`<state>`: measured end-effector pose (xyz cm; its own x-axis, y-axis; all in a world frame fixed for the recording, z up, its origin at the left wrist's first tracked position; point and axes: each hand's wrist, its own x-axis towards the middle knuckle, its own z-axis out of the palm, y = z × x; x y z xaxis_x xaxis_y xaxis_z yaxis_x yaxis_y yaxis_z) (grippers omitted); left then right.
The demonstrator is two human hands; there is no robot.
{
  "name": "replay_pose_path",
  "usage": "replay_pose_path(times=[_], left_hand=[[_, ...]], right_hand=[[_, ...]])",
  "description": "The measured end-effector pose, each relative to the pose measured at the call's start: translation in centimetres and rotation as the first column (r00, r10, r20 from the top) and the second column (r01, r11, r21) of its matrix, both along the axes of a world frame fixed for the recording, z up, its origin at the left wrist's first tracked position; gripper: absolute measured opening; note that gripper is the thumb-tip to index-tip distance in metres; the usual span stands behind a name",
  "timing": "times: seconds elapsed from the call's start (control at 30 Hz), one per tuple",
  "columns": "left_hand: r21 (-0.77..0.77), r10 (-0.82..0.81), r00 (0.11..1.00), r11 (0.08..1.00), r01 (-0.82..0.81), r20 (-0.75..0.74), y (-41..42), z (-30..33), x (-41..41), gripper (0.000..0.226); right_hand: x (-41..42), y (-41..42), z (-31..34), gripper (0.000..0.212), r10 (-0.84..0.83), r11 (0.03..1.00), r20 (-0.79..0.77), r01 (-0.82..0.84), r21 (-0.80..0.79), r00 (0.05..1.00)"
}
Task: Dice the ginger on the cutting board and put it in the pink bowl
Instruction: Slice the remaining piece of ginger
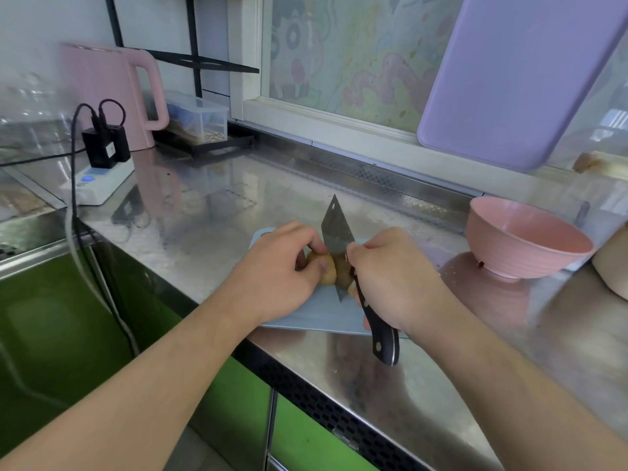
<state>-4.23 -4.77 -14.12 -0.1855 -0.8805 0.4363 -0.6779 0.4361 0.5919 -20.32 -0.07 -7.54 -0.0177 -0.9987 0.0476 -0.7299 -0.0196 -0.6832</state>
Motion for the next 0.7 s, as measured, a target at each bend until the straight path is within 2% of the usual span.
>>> replay_pose_path(times=[0.1, 0.23, 0.37, 0.53, 0.7], left_hand=[[-0.006, 0.004, 1.000, 1.000, -0.004, -0.007, 0.0, -0.1, 0.1, 0.007], [0.011, 0.022, 0.999, 1.000, -0.022, -0.039, 0.1, -0.1, 0.1, 0.009], [-0.005, 0.035, 0.998, 0.999, -0.035, -0.043, 0.1, -0.1, 0.1, 0.010], [-0.033, 0.025, 0.998, 0.999, -0.027, -0.050, 0.0, -0.2, 0.1, 0.009], [-0.046, 0.025, 0.999, 0.999, -0.026, -0.038, 0.0, -0.2, 0.1, 0.009]], right_hand=[[-0.6, -0.1, 0.3, 0.029, 0.004, 1.000, -0.061, -0.004, -0.013, 0.998], [-1.2, 0.3, 1.0, 0.030, 0.008, 0.999, -0.054, -0.010, -0.040, 0.999], [-1.3, 0.6, 1.5, 0.030, 0.015, 0.998, -0.017, -0.016, -0.065, 1.000], [-1.0, 0.5, 1.4, 0.039, -0.057, 0.998, 0.155, 0.053, 0.033, 0.986], [-0.7, 0.7, 1.6, 0.040, -0.054, 0.998, 0.154, 0.050, 0.034, 0.987]])
